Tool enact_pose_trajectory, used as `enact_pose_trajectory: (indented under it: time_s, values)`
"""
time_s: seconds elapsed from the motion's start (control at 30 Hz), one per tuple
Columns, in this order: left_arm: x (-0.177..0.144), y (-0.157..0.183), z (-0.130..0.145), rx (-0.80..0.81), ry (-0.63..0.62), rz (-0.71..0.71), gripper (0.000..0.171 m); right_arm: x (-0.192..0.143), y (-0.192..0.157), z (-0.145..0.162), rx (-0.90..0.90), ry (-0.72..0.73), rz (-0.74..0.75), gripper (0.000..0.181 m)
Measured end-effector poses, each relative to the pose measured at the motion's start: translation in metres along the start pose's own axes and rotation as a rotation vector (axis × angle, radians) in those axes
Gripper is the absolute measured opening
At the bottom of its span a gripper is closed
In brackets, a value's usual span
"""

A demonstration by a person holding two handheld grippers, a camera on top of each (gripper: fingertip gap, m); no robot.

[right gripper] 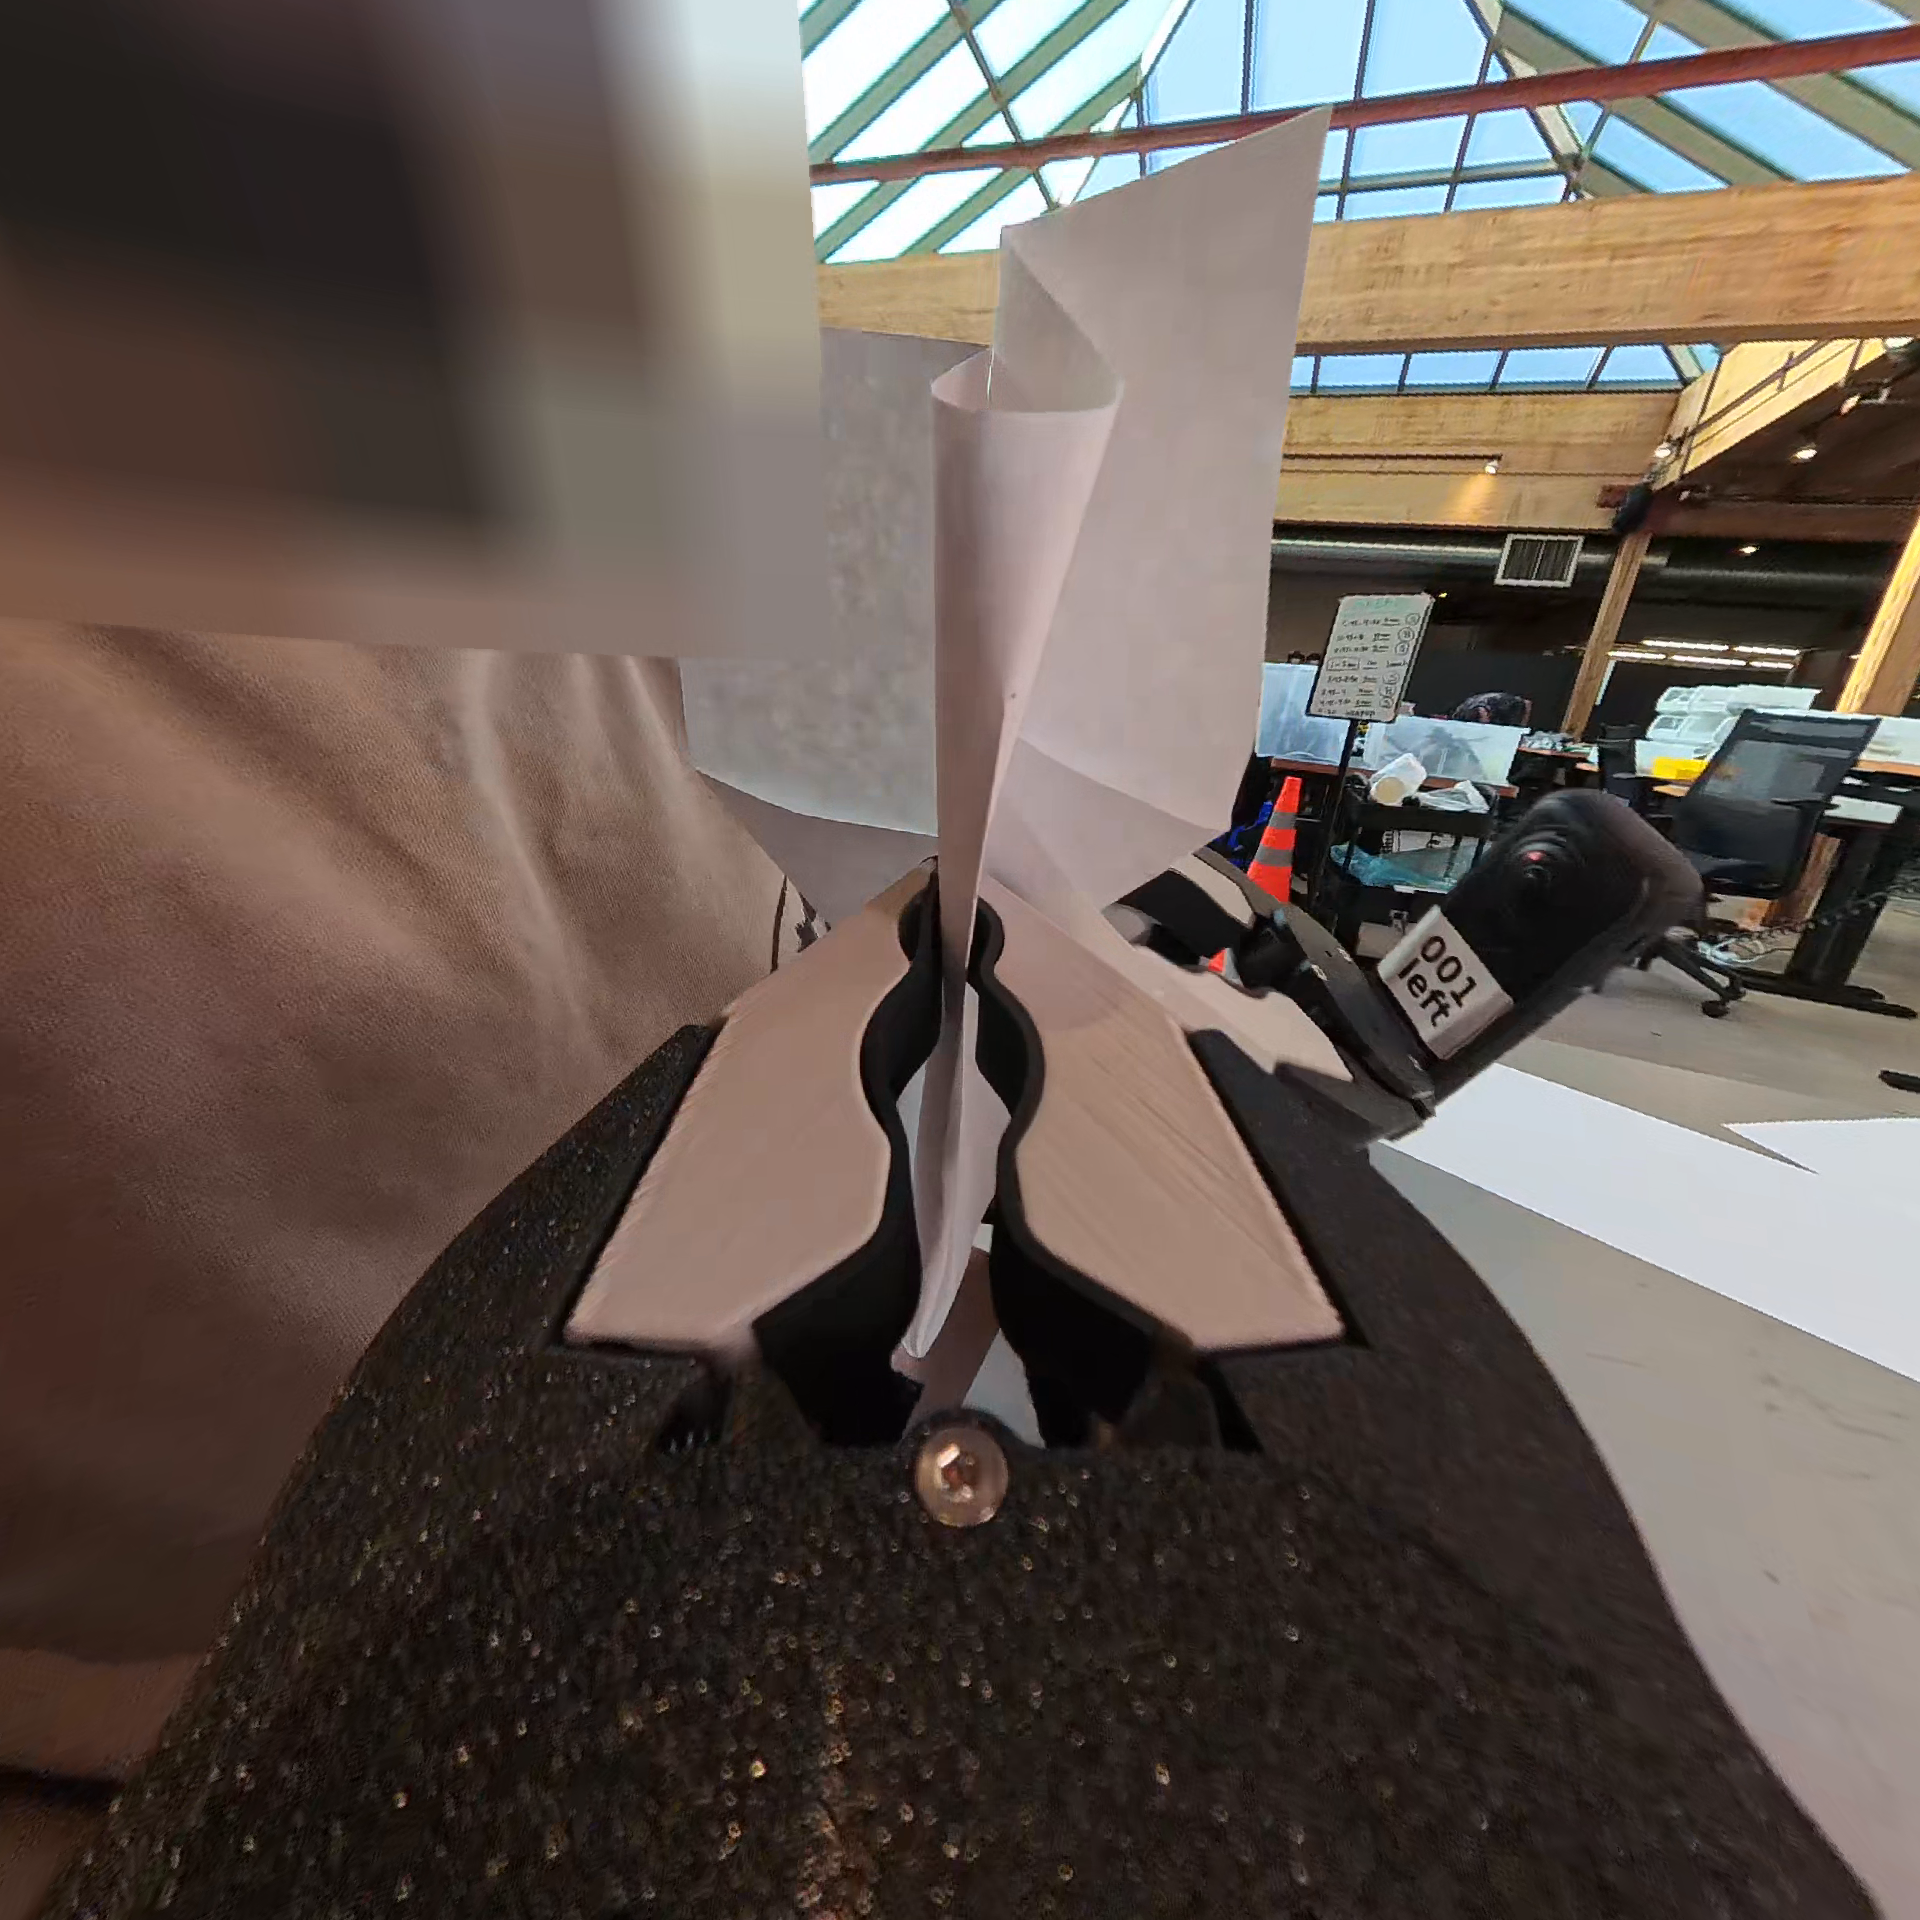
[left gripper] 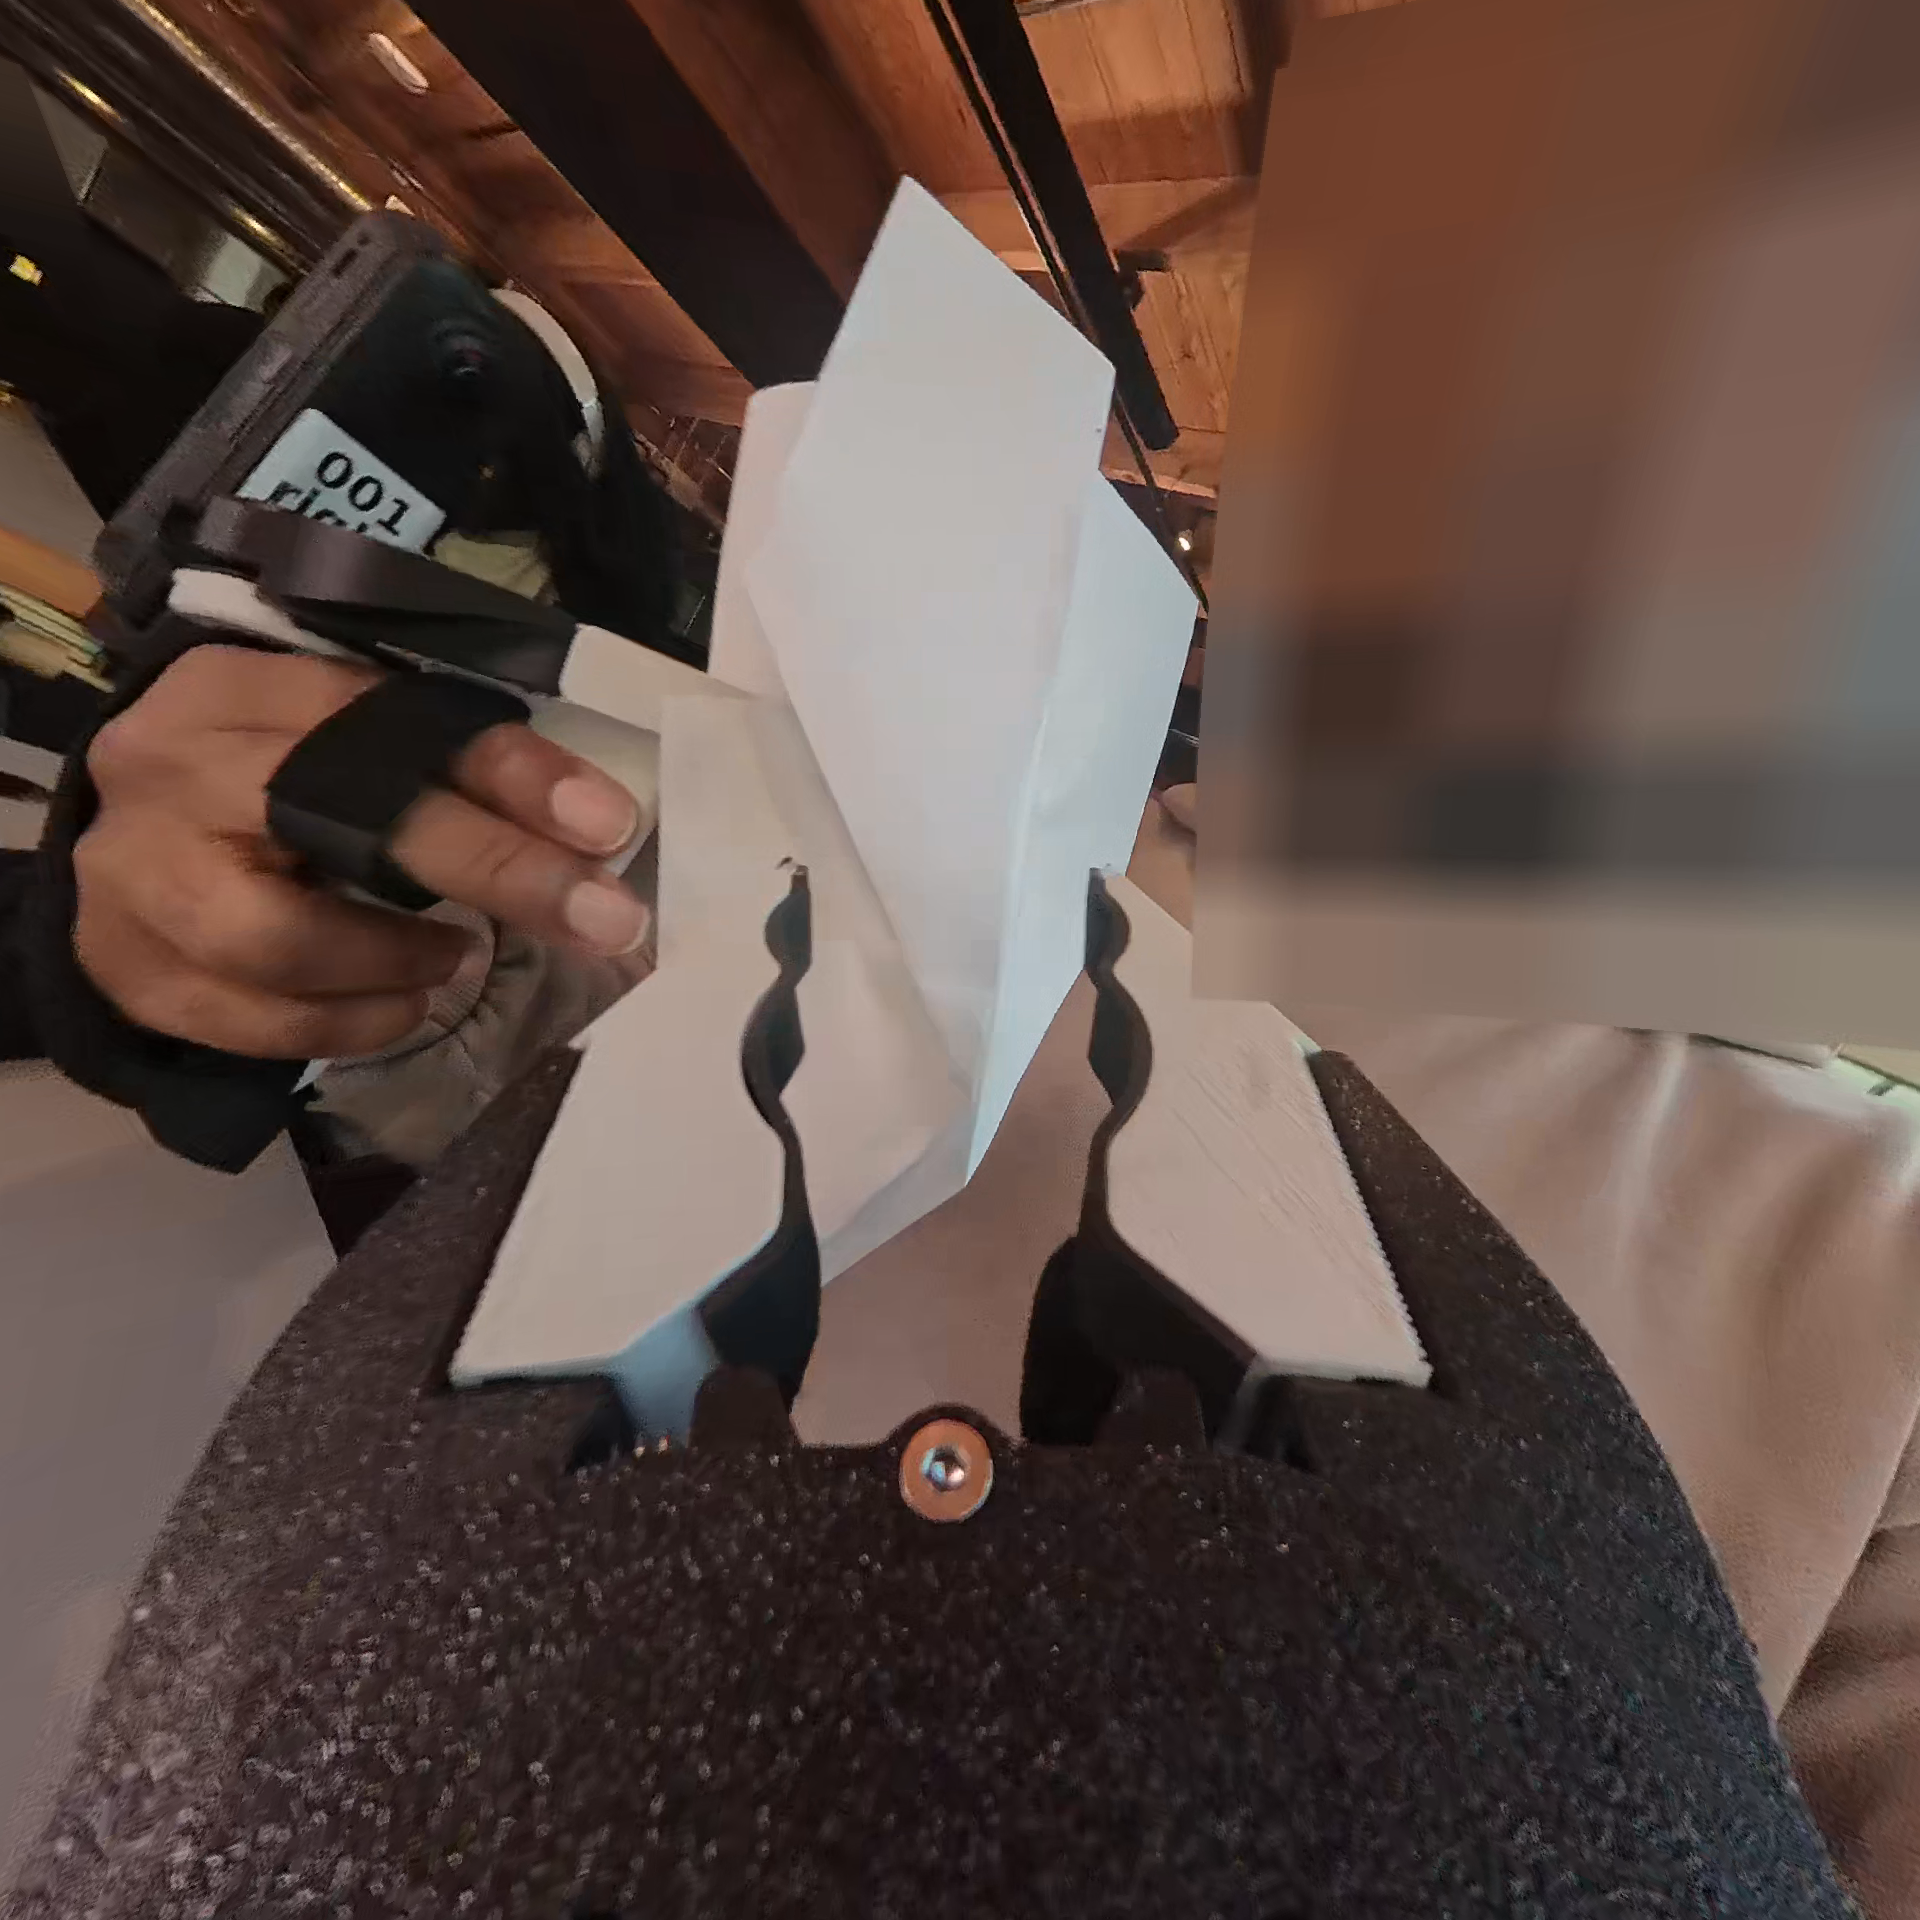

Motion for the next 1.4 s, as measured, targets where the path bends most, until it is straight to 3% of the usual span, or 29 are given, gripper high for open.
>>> enact_pose_trajectory:
  time_s: [0.17, 0.43, 0.5, 0.63, 0.73, 0.77, 0.83, 0.9, 0.97, 1.07, 1.2, 1.3, 1.4]
  values:
    - [-0.010, 0.009, -0.008, 0.204, 0.071, -0.148, 0.001, -0.018, 0.006, -0.004, -0.037, 0.018, 0.133, 0.000]
    - [-0.039, 0.028, -0.029, 0.593, 0.178, -0.512, 0.000, -0.021, 0.032, 0.005, -0.065, 0.033, 0.401, 0.000]
    - [-0.041, 0.036, -0.026, 0.696, 0.213, -0.481, 0.010, -0.017, 0.033, 0.005, -0.035, 0.089, 0.379, 0.000]
    - [-0.051, 0.035, -0.015, 0.671, 0.192, -0.449, 0.057, -0.013, 0.038, 0.000, -0.030, 0.154, 0.392, 0.000]
    - [-0.050, 0.021, -0.006, 0.687, 0.124, -0.496, 0.066, -0.005, 0.043, -0.003, -0.069, 0.160, 0.415, 0.000]
    - [-0.048, 0.018, -0.006, 0.675, 0.123, -0.503, 0.065, -0.002, 0.043, -0.004, -0.087, 0.159, 0.420, 0.000]
    - [-0.047, 0.015, -0.013, 0.642, 0.177, -0.493, 0.046, 0.003, 0.044, -0.006, -0.138, 0.146, 0.442, 0.000]
    - [-0.049, 0.019, -0.025, 0.608, 0.247, -0.441, 0.013, 0.006, 0.043, -0.007, -0.215, 0.116, 0.482, 0.000]
    - [-0.051, 0.022, -0.035, 0.603, 0.269, -0.437, 0.006, 0.008, 0.041, -0.008, -0.264, 0.083, 0.515, 0.000]
    - [-0.050, 0.025, -0.042, 0.614, 0.278, -0.411, 0.000, 0.010, 0.038, -0.008, -0.303, 0.068, 0.557, 0.005]
    - [-0.047, 0.025, -0.047, 0.629, 0.292, -0.378, 0.000, 0.012, 0.037, -0.002, -0.269, 0.078, 0.557, 0.035]
    - [-0.045, 0.023, -0.050, 0.647, 0.300, -0.360, 0.000, 0.011, 0.038, 0.007, -0.267, 0.072, 0.591, 0.032]
    - [-0.042, 0.021, -0.049, 0.698, 0.273, -0.381, 0.000, 0.011, 0.037, 0.012, -0.286, 0.065, 0.608, 0.011]
Point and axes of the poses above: each gripper's, where its closed fingertips meet, x out along the fingers, z out of its underside, y = z × x across the jaws, the point moved 9 cm from there along -x, back along the fingers, and after that the axes turned 14 degrees about y, right-handed, at the moved point
